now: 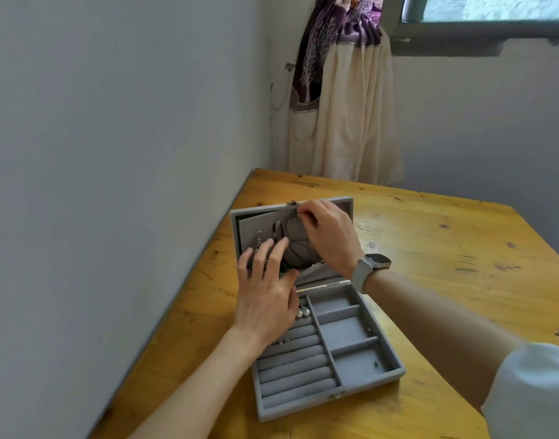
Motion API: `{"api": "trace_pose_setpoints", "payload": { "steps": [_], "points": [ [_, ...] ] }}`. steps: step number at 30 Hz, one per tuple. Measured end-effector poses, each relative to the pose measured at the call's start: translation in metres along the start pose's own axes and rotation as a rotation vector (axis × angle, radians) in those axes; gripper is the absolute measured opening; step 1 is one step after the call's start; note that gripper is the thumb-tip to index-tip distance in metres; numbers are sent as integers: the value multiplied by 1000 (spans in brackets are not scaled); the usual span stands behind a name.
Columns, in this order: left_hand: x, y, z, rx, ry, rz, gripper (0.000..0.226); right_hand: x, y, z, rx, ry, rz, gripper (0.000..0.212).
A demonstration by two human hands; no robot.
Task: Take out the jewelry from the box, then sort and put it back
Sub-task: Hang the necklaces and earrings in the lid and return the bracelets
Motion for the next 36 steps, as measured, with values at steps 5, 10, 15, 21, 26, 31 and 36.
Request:
{"api": "trace_pose_setpoints", "payload": {
  "steps": [5, 10, 15, 21, 26, 31, 36],
  "points": [
    [5, 7, 7, -109, 45, 101, 16, 1, 3, -4, 96, -12, -61, 10],
    [4, 16, 12, -172, 39, 148, 30, 6, 10, -7, 104, -7, -158, 18],
    [6, 15, 9, -157, 52, 135, 32, 13, 23, -31, 32, -6, -125, 20],
    [2, 7, -1, -96, 85, 151, 41, 8, 23, -74, -37, 29, 65, 40],
    [1, -2, 1, -28, 64, 126, 42, 6, 31, -94, -75, -221, -275, 44],
    [5, 0, 2, -15, 101, 135, 39, 7, 29, -76, -10, -244, -352, 28],
    [4, 4, 3, -20, 75, 106, 39, 17, 34, -55, -135, 66, -52, 18]
  ]
}}
Point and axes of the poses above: each hand's wrist, its own z-axis towards the middle knuckle, its own y-axis out of the palm, x = y × z, the point moved 8 cm from there along z, towards the middle knuckle, and after that the axes turned 13 degrees about -z, right-handed, at the moved point
